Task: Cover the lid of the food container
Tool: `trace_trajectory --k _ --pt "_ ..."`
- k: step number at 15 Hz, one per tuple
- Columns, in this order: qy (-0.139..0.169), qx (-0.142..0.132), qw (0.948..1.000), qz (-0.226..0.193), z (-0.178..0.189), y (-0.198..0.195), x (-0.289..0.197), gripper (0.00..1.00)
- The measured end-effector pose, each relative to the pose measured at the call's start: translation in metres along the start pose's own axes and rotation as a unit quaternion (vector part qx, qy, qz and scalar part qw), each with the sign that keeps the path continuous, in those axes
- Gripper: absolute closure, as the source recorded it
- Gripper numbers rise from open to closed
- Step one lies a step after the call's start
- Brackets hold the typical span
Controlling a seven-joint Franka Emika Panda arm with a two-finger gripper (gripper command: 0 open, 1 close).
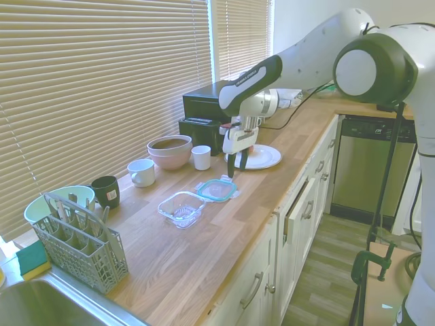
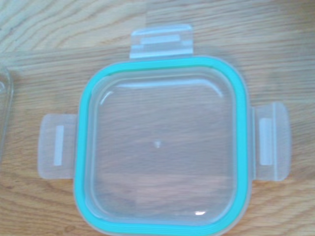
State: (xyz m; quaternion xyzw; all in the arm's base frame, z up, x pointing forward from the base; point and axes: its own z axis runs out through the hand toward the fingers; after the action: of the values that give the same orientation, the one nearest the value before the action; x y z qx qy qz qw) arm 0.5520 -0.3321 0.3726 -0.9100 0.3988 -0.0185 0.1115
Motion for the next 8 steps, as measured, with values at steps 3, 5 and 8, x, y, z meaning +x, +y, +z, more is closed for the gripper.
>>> trace_trajectory --k 3,5,8 --pt "-0.011 0.015 0.9998 -0.002 0.006 0.014 0.015 0.0" --pt "-0.014 0.024 0.9996 -0.006 0.01 0.009 0.02 0.0" --pt "-0.023 0.033 0.9992 -0.009 0.02 0.006 0.02 0.0"
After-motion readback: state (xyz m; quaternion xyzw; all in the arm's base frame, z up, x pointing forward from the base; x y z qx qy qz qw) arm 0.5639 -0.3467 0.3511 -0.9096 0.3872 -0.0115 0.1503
